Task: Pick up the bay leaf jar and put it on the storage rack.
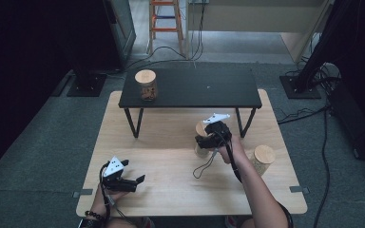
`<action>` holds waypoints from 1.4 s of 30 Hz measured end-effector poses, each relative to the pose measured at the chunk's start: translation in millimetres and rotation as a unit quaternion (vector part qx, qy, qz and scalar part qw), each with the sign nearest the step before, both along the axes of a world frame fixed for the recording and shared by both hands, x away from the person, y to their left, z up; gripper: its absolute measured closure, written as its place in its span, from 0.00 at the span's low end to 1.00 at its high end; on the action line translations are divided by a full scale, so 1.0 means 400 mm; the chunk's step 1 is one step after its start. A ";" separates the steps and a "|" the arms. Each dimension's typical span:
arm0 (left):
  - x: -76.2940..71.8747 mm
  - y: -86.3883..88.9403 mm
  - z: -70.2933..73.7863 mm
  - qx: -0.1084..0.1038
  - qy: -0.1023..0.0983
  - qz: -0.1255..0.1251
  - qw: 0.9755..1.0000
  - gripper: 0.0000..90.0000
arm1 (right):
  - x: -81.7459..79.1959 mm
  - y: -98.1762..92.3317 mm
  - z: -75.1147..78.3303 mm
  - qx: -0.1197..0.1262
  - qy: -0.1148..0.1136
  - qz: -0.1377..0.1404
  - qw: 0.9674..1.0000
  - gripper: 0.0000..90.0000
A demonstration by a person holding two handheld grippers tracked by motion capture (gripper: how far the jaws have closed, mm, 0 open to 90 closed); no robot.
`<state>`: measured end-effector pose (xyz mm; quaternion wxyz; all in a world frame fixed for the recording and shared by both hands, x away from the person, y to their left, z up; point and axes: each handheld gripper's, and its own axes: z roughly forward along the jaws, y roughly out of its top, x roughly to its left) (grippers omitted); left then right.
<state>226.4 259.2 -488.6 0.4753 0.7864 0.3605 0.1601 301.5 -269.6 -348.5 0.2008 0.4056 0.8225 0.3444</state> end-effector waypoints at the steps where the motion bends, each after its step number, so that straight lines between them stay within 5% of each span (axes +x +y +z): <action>1: 0.000 0.000 0.000 0.000 0.000 0.000 1.000 0.01 | -0.005 0.000 0.008 -0.002 -0.002 0.003 1.000 0.28; 18: -0.001 0.001 -0.001 -0.002 -0.001 -0.001 1.000 0.01 | -0.040 0.012 0.162 -0.014 -0.025 0.064 0.998 0.28; 42: -0.001 0.006 -0.003 -0.004 -0.003 -0.003 1.000 0.01 | -0.024 0.007 0.327 -0.004 -0.050 0.083 0.995 0.28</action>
